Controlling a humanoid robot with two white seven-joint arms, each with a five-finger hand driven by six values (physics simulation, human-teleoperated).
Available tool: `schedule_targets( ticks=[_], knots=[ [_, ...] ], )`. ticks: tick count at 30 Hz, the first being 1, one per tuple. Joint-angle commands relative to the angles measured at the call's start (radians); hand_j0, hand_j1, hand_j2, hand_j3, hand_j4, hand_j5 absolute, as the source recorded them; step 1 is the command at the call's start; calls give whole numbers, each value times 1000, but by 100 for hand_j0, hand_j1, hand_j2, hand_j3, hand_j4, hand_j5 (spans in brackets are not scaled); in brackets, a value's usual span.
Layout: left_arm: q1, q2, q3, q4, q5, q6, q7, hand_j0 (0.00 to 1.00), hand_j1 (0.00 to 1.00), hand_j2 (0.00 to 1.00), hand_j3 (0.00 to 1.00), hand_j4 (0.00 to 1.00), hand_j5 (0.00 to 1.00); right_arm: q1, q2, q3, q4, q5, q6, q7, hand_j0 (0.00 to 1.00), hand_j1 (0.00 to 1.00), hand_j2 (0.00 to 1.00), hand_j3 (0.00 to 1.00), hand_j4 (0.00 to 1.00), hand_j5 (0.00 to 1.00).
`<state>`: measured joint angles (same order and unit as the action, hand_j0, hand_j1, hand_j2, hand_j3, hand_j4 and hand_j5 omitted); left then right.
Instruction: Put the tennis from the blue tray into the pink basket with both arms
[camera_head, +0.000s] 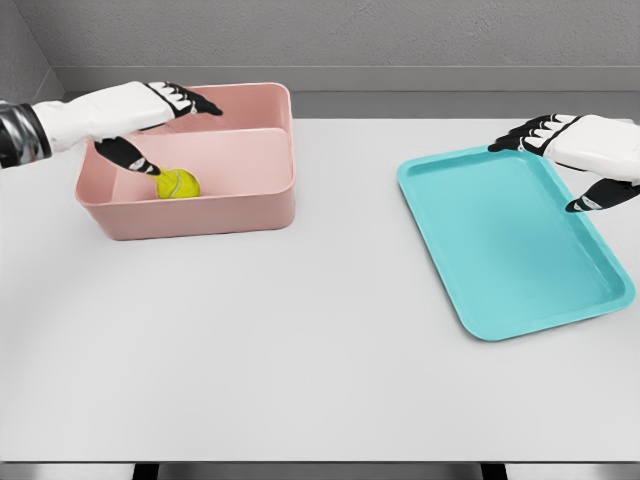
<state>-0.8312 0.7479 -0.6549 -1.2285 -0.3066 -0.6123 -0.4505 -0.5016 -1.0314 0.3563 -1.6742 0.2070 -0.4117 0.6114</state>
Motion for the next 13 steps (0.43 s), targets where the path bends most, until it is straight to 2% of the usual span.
schedule_targets(
  ticks=[1, 3, 5, 7, 13],
  knots=[
    [7, 51, 43, -40, 15, 1, 3, 100, 100, 100, 100, 100, 100, 0, -1, 0, 1, -5, 2, -1, 100, 100, 100, 100, 100, 100],
    [70, 84, 81, -83, 70, 1, 3, 100, 100, 100, 100, 100, 100, 0, -1, 0, 1, -5, 2, -1, 100, 100, 100, 100, 100, 100],
    [124, 102, 136, -115, 70, 1, 0, 100, 100, 100, 100, 100, 100, 0, -1, 0, 1, -5, 2, -1, 100, 100, 100, 100, 100, 100],
    [162, 122, 153, -149, 70, 1, -4, 100, 100, 100, 100, 100, 100, 0, -1, 0, 1, -5, 2, -1, 100, 100, 100, 100, 100, 100],
    [164, 128, 153, -151, 70, 1, -4, 100, 100, 100, 100, 100, 100, 0, -1, 0, 2, -3, 2, -1, 100, 100, 100, 100, 100, 100]
  ],
)
